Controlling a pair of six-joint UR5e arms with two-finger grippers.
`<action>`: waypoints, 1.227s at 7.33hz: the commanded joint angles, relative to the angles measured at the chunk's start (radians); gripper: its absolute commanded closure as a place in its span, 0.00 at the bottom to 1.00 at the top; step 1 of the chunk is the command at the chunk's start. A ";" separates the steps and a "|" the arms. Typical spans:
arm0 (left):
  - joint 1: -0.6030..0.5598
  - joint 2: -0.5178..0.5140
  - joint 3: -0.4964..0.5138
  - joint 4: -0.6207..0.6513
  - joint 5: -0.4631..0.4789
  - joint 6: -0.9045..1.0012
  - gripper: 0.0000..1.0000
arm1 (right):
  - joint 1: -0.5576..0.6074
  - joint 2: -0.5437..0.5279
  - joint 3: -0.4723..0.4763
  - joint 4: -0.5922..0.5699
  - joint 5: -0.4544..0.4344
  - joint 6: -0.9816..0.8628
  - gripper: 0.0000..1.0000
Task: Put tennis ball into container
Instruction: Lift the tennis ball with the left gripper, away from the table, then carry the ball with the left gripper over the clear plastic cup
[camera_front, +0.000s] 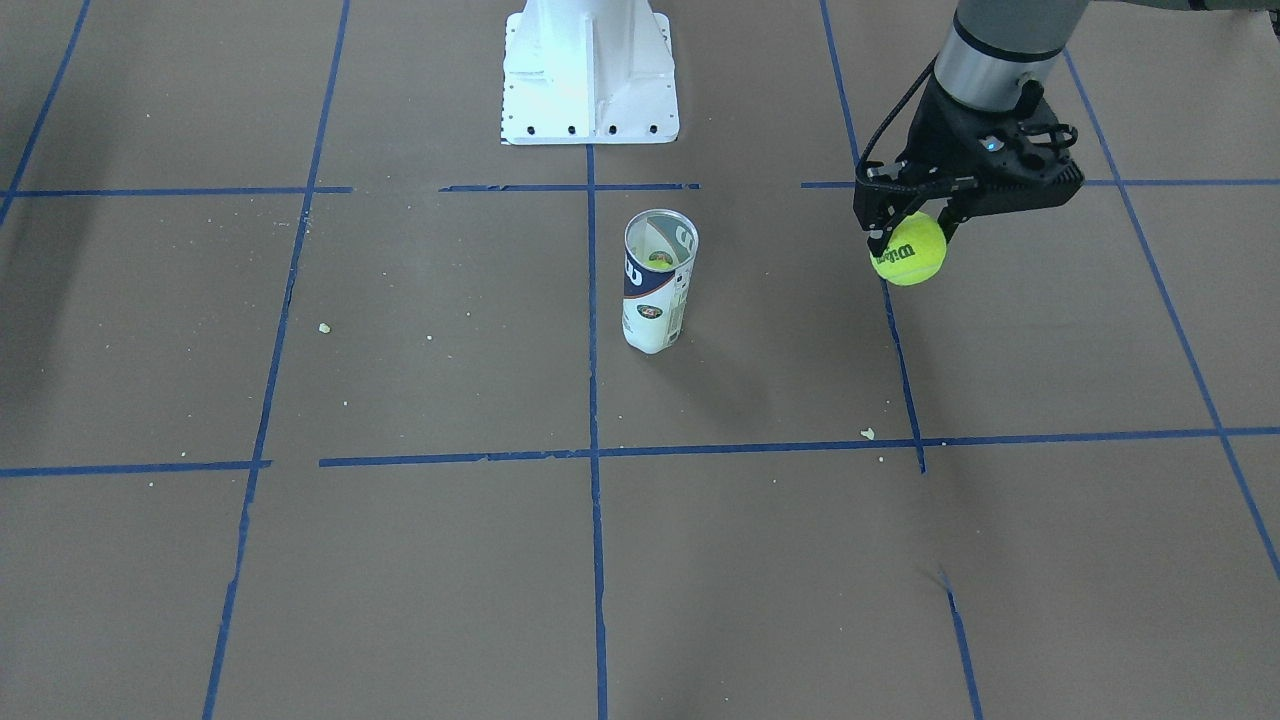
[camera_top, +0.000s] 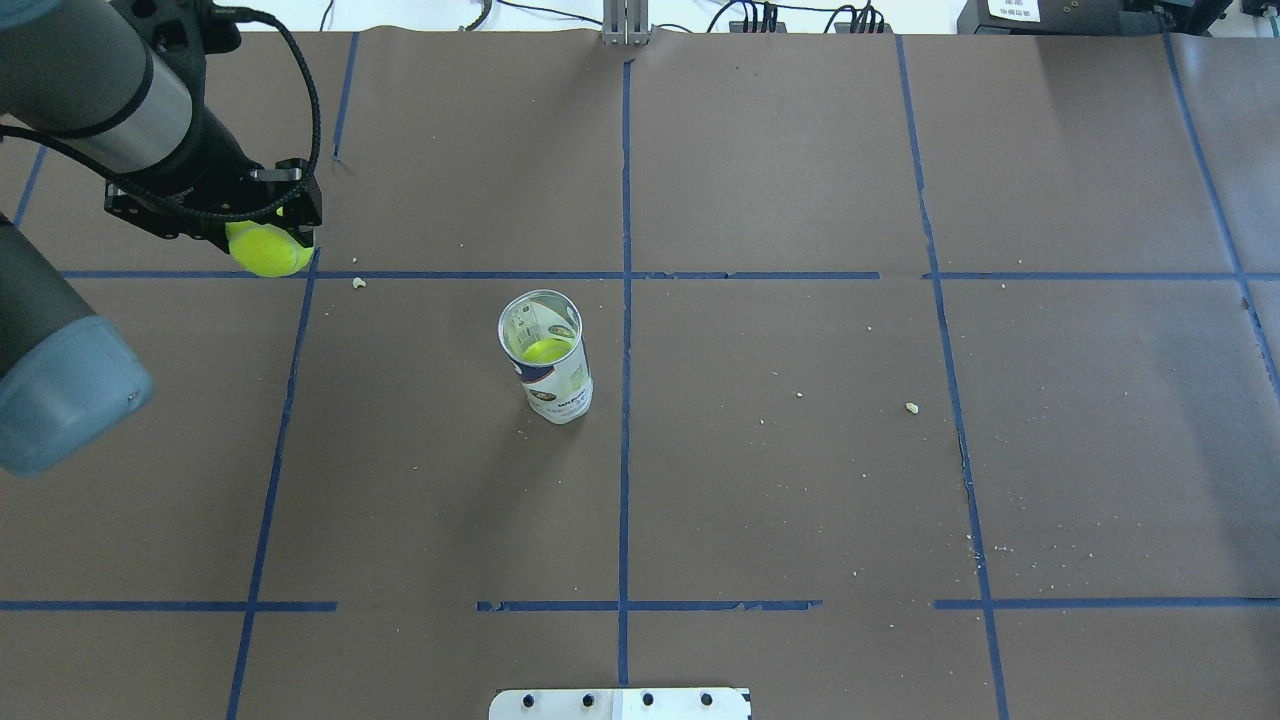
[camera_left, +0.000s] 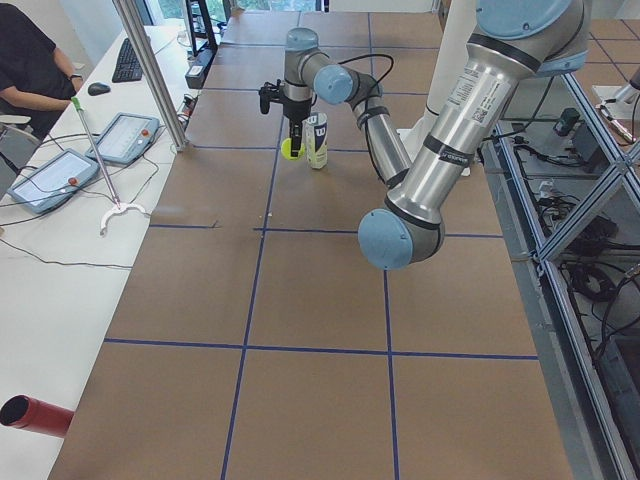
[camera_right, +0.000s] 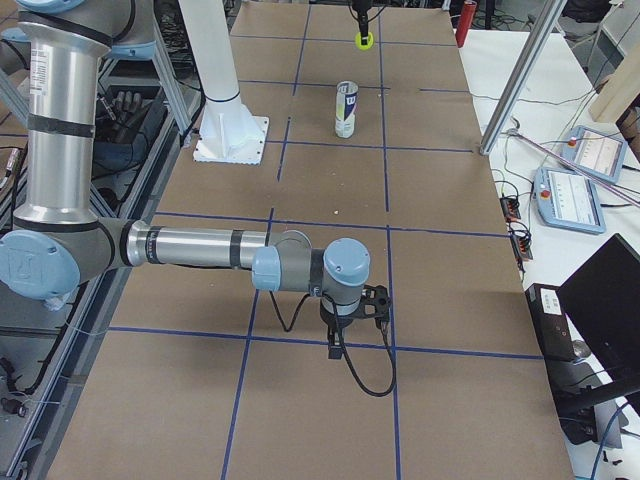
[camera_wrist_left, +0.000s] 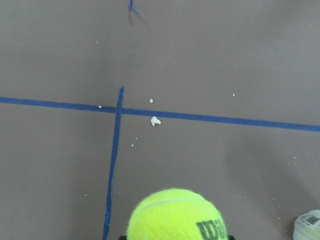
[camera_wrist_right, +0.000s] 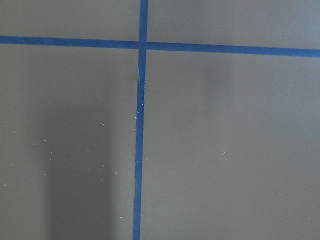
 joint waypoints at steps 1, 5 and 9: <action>-0.005 -0.090 -0.058 0.139 -0.076 -0.002 0.92 | 0.000 0.000 0.000 0.000 0.000 0.000 0.00; 0.100 -0.312 0.062 0.156 -0.121 -0.210 0.92 | 0.000 0.000 0.000 0.000 0.000 0.000 0.00; 0.182 -0.362 0.228 0.046 -0.070 -0.233 0.92 | 0.000 0.000 0.000 0.000 0.000 0.000 0.00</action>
